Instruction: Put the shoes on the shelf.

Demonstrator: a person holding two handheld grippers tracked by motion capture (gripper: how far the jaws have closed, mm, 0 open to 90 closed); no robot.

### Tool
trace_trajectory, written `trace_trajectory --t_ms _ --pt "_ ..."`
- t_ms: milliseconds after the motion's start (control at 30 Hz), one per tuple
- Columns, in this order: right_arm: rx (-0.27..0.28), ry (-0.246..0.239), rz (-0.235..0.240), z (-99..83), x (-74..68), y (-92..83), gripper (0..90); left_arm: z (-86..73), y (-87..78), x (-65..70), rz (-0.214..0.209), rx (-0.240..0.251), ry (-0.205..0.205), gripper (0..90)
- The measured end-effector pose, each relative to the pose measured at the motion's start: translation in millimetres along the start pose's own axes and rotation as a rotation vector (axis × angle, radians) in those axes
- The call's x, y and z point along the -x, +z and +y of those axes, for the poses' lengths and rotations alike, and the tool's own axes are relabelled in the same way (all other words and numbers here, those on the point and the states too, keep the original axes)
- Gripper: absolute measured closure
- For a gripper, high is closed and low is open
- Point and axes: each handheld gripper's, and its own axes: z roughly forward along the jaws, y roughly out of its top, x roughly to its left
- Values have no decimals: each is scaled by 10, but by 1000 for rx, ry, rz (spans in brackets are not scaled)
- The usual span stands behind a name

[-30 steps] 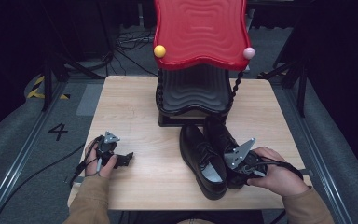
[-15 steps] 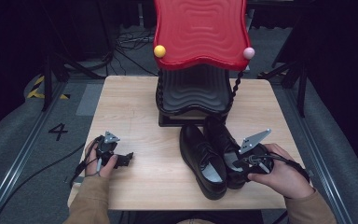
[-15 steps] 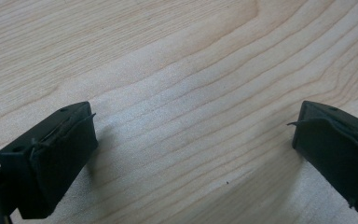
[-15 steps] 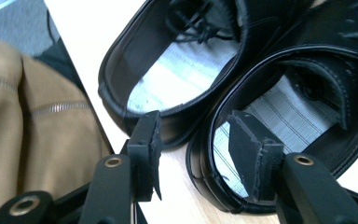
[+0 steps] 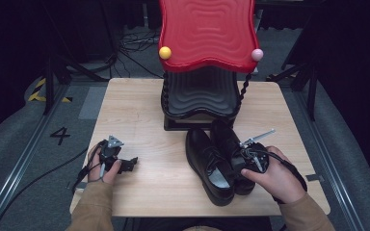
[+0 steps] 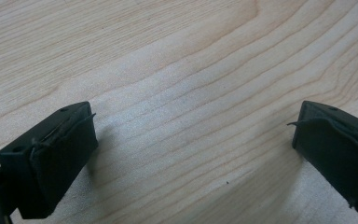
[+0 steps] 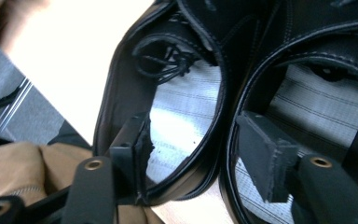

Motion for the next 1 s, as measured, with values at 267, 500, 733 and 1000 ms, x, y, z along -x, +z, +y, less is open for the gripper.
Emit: trace_trajectory --t_ms 267,500,733,1000 --pt "-25 23 -77 50 26 199 462 -1 -1 2 2 0 0 1" --pt "-27 10 -171 118 29 370 597 -4 -4 7 -1 -2 -3 1" --pt "-38 4 -256 193 1 486 710 -5 -4 9 -1 -1 -4 1" --pt "-129 24 -258 322 16 519 748 -5 -5 8 -1 -1 -4 1"
